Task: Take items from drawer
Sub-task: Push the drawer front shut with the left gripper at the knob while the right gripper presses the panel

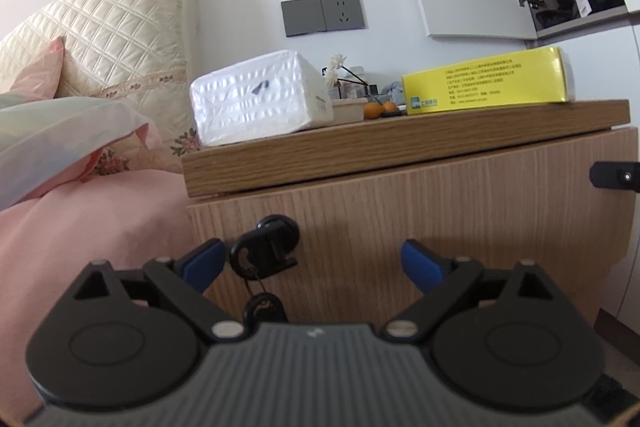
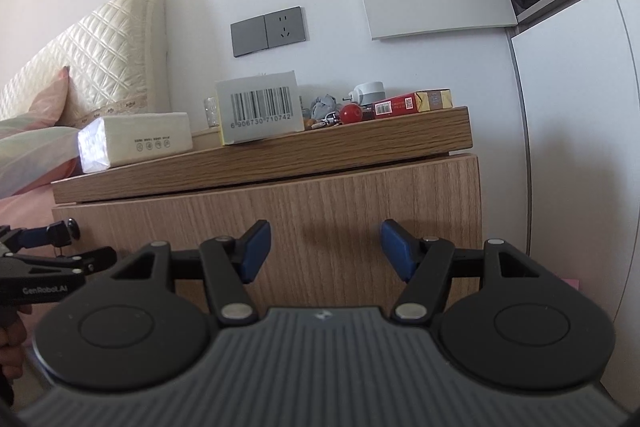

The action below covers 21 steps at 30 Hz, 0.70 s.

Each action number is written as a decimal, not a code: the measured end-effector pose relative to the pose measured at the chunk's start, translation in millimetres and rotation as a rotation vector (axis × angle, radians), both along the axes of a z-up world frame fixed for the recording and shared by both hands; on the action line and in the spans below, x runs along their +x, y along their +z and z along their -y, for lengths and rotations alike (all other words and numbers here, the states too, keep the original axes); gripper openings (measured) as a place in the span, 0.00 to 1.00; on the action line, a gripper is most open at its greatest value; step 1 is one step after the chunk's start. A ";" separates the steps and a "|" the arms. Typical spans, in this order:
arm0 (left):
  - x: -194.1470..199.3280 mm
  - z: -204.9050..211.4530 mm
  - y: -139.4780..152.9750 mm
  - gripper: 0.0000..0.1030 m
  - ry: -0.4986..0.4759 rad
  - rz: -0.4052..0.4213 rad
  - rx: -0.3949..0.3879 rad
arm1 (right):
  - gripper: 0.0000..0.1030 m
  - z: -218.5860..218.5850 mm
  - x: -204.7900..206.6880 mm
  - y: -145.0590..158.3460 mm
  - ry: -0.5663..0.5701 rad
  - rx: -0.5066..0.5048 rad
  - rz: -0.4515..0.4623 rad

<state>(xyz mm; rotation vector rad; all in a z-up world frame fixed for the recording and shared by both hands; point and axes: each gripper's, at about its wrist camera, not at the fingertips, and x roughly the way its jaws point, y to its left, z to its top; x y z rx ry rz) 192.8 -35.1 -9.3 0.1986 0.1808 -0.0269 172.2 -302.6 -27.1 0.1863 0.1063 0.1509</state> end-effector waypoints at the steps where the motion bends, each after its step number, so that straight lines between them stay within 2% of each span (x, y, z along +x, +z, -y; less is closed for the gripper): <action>1: 1.1 0.1 -0.8 0.93 0.000 0.001 0.002 | 0.63 -0.1 0.9 -0.9 0.000 -0.002 0.003; 12: 13.8 -5.1 -1.8 0.93 -0.007 0.011 -0.050 | 0.63 3.7 12.3 -6.4 0.012 0.018 0.027; 21: 18.1 -2.5 -4.8 0.96 -0.009 0.009 -0.034 | 0.64 1.8 12.6 -9.2 0.013 -0.004 0.043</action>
